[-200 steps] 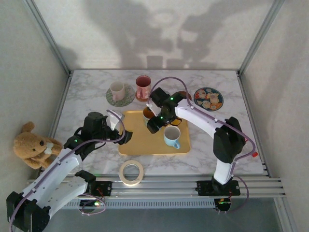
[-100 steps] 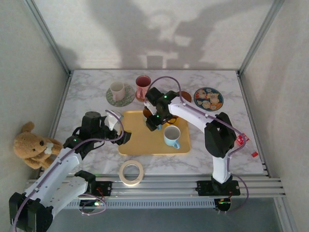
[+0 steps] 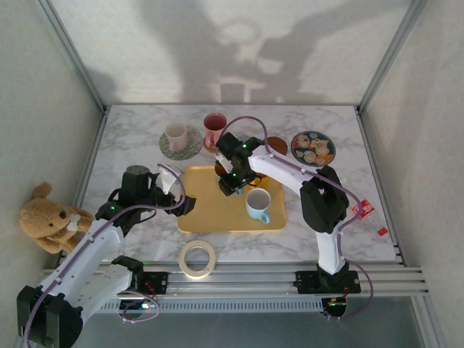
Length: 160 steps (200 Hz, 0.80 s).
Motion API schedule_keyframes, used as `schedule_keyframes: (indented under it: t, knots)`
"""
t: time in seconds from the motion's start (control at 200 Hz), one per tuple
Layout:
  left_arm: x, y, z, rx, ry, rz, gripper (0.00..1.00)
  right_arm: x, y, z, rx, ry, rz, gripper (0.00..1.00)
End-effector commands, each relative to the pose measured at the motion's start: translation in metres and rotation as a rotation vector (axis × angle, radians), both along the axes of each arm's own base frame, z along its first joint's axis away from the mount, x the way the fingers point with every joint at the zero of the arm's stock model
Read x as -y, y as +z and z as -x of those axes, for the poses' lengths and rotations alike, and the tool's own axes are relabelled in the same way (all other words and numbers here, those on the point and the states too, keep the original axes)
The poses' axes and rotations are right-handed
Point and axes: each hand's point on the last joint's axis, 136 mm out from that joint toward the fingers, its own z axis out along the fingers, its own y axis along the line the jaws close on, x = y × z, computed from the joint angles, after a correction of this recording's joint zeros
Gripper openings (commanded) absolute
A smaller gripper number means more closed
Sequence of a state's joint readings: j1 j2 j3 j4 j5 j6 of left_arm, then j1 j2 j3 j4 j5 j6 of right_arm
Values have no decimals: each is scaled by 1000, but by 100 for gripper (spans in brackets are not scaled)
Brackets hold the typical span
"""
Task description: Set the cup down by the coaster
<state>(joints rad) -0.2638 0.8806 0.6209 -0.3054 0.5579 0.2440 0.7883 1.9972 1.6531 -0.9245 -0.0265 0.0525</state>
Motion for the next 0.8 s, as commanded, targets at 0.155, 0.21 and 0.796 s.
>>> schedule_keyframes:
  t: [0.155, 0.21, 0.796]
  knots:
    - [2, 1, -3, 14, -23, 16, 100, -7, -8, 0, -10, -12, -4, 59]
    - [3, -2, -2, 5, -29, 15, 100, -6, -10, 1, -13, -12, -2, 57]
    - [0, -5, -5, -8, -13, 5, 100, -5, -15, -1, -4, -16, 16, 48]
